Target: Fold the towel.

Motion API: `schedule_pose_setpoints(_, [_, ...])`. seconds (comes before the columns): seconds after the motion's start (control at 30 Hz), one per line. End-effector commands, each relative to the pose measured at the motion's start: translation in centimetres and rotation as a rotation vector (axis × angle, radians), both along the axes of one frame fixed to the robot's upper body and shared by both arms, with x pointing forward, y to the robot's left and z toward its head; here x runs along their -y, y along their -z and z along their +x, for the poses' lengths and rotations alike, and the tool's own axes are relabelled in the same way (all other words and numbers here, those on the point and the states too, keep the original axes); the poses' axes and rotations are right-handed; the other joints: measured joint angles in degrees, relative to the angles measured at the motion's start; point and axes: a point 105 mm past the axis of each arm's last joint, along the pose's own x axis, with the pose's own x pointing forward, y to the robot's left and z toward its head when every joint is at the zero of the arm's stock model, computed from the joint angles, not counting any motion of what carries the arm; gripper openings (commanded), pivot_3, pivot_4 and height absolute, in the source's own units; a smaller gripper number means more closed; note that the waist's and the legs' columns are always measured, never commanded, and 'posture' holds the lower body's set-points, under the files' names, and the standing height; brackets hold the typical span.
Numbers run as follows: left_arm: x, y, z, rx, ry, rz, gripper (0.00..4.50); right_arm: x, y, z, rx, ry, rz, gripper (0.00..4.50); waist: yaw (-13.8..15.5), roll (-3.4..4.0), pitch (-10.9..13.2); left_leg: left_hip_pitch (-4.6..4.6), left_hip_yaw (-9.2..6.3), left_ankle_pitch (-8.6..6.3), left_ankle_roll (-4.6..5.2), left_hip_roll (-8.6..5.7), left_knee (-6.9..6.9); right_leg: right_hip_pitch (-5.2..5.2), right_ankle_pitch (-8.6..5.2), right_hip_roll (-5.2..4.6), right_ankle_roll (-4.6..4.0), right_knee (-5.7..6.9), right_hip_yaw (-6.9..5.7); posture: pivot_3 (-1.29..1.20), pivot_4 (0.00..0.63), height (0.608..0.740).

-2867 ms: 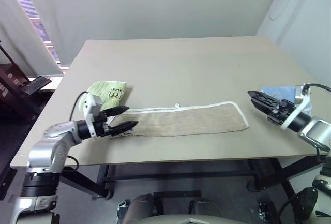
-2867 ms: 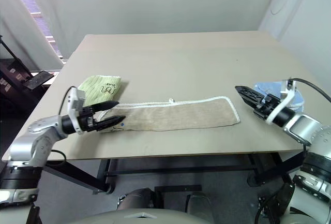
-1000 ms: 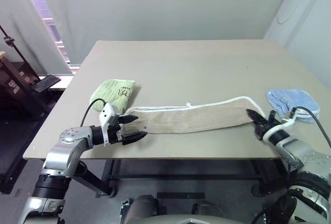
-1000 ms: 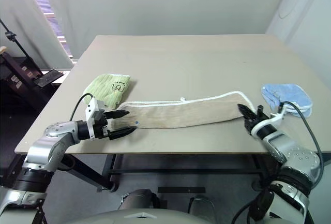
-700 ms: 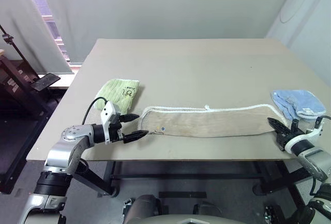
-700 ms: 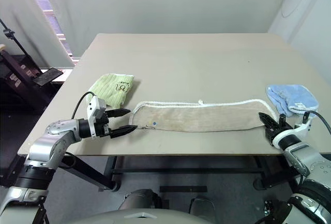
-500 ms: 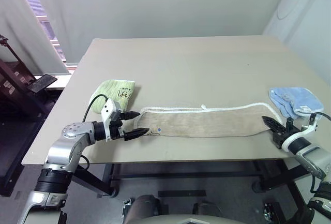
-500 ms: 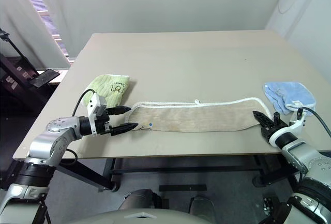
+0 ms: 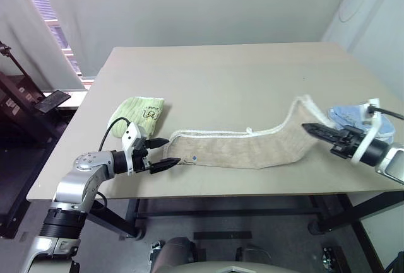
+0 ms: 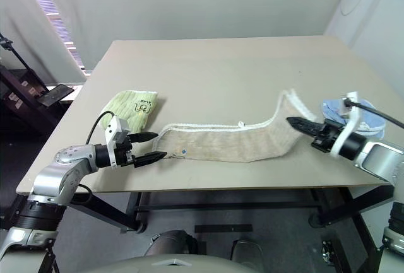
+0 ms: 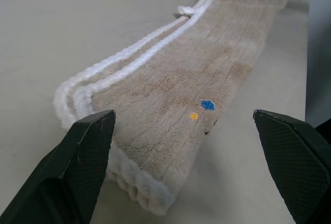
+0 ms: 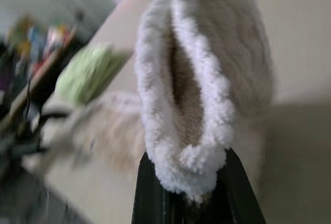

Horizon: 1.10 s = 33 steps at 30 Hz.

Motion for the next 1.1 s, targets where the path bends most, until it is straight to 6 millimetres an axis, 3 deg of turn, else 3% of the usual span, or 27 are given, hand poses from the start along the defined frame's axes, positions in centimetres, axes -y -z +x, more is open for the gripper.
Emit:
schedule_pose_setpoints(0.03, [0.0, -1.3, 0.3, 0.055, 0.003, 0.001, 4.50, -2.2, -0.1, 0.1, 0.065, -0.093, -0.109, 0.01, -0.1, -0.05, 0.0, 0.00, 0.01, 0.00, 0.00, -0.01, 0.00, 0.00, 0.00, -0.01, 0.00, 0.00, 0.00, 0.00, 0.000, 0.715])
schedule_pose_setpoints(0.2, [0.1, -1.2, 0.1, 0.052, -0.001, 0.000, 4.50, -4.9, 2.6, 1.8, 0.054, -0.106, -0.144, 0.01, -0.2, -0.19, 0.0, 0.02, 0.01, 0.02, -0.04, 0.00, 0.01, -0.01, 0.00, 0.02, 0.00, 0.05, 0.00, 0.00, 0.000, 0.715])
schedule_pose_setpoints(0.4, [0.1, -1.1, -0.2, 0.033, -0.004, 0.008, 4.50, -7.4, 4.7, 2.3, 0.021, -0.134, -0.140, 0.01, -0.1, -0.20, 0.0, -0.01, 0.01, 0.06, -0.10, -0.01, 0.01, -0.07, 0.01, 0.06, 0.01, 0.11, -0.01, 0.00, 0.000, 0.715])
schedule_pose_setpoints(0.6, [0.1, -1.3, -0.3, 0.036, -0.007, 0.004, 4.50, -8.5, 6.0, 2.8, -0.009, -0.129, -0.160, 0.01, -0.2, -0.22, 0.0, 0.01, 0.03, 0.12, -0.18, -0.02, 0.01, -0.08, 0.02, 0.09, 0.03, 0.26, -0.01, 0.00, 0.000, 0.715])
schedule_pose_setpoints(0.73, [0.1, -1.4, -0.2, 0.039, -0.008, 0.002, 4.50, -9.2, 5.5, 3.0, -0.019, -0.141, -0.082, 0.92, -0.2, -0.23, 0.0, 0.03, 0.04, 0.19, -0.21, -0.02, 0.01, -0.11, 0.02, 0.09, 0.04, 0.47, -0.02, 0.00, 0.000, 0.715])
schedule_pose_setpoints(0.97, [-0.6, -2.2, 0.1, 0.051, -0.011, -0.006, 4.50, -9.4, 4.5, 2.6, -0.026, -0.174, -0.049, 3.49, -0.2, -0.23, 0.0, 0.10, 0.05, 0.38, -0.29, 0.01, 0.01, -0.22, 0.02, 0.08, 0.04, 0.76, -0.03, 0.00, 0.000, 0.715])
schedule_pose_setpoints(1.03, [-0.5, -3.2, 0.4, 0.059, -0.014, -0.051, 4.50, -9.0, 2.7, 2.4, -0.004, -0.194, 0.035, 4.17, -0.1, -0.24, 0.0, 0.11, 0.04, 0.39, -0.29, 0.01, 0.01, -0.22, 0.02, 0.08, 0.03, 0.77, -0.03, 0.00, 0.000, 0.715])
schedule_pose_setpoints(1.1, [-0.3, -4.7, 0.5, 0.061, 0.003, -0.112, 4.50, -8.3, -0.2, 2.0, 0.079, -0.202, 0.126, 4.17, 0.0, -0.31, 0.1, 0.10, 0.02, 0.40, -0.28, 0.01, 0.02, -0.22, 0.02, 0.07, 0.03, 0.77, -0.03, 0.00, 0.000, 0.715])
